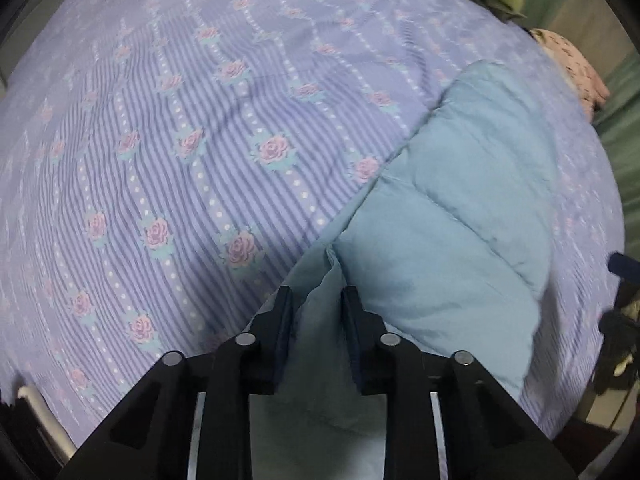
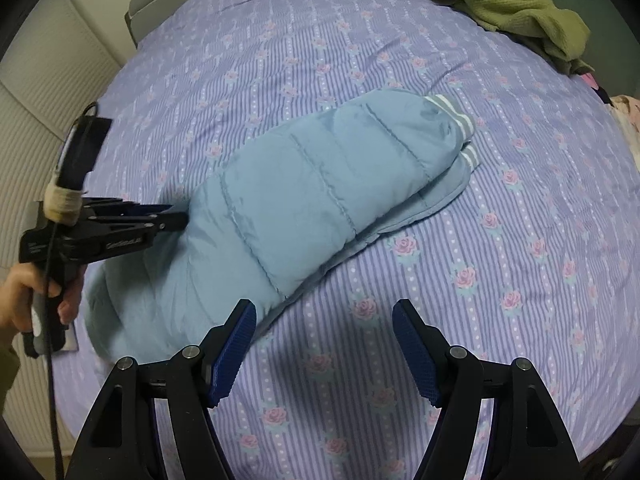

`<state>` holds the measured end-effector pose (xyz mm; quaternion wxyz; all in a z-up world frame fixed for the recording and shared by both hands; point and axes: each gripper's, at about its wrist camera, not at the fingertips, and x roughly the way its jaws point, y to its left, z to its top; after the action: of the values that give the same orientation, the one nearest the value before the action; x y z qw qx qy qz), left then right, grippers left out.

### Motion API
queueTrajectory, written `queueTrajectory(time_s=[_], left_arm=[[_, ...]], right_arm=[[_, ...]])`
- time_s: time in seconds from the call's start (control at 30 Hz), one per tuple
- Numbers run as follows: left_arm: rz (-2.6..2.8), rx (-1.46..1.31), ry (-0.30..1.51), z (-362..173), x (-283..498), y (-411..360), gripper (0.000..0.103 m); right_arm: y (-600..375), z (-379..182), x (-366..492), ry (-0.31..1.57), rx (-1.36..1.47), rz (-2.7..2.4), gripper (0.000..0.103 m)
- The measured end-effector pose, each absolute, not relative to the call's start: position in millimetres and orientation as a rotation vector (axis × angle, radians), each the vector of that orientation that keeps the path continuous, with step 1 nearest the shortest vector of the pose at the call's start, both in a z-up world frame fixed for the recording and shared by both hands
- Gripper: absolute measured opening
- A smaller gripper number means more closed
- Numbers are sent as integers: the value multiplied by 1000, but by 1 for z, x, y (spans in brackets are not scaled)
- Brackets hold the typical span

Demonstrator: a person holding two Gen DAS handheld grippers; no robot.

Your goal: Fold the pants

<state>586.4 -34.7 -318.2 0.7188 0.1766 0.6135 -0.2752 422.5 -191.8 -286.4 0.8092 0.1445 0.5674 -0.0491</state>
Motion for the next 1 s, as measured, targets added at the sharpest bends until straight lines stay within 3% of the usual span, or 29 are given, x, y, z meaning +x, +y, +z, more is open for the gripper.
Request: queueTrajectory(time_s=[0.13,0.23,0.27,0.37,0.6,0.73,1.0], left_arm=[[-542,300,1319,-293,581,-20,36],[-509,143,1185,-244,558,24,66],[-496,114,1155,-234,551,37,68],[-414,27,1117,-215,528,100,68],[-333,-131,1249,-259,471,186,62],[-334,-314,1276,-284,463,200,47],[-312,-448,1351,-327,479,195,37]], right_arm=[[-187,-283,424,1212,307,-83,72],[-178,-273,423,1197,296,-49,72],[-176,-271,424,1192,295,-37,72],[-160,-263,423,1183,278,2,72],[-91,-267,427,1197,140,134,72],[-59,-273,426,1215,69,191,72],[-47,-280,426,1259,36,175,72]])
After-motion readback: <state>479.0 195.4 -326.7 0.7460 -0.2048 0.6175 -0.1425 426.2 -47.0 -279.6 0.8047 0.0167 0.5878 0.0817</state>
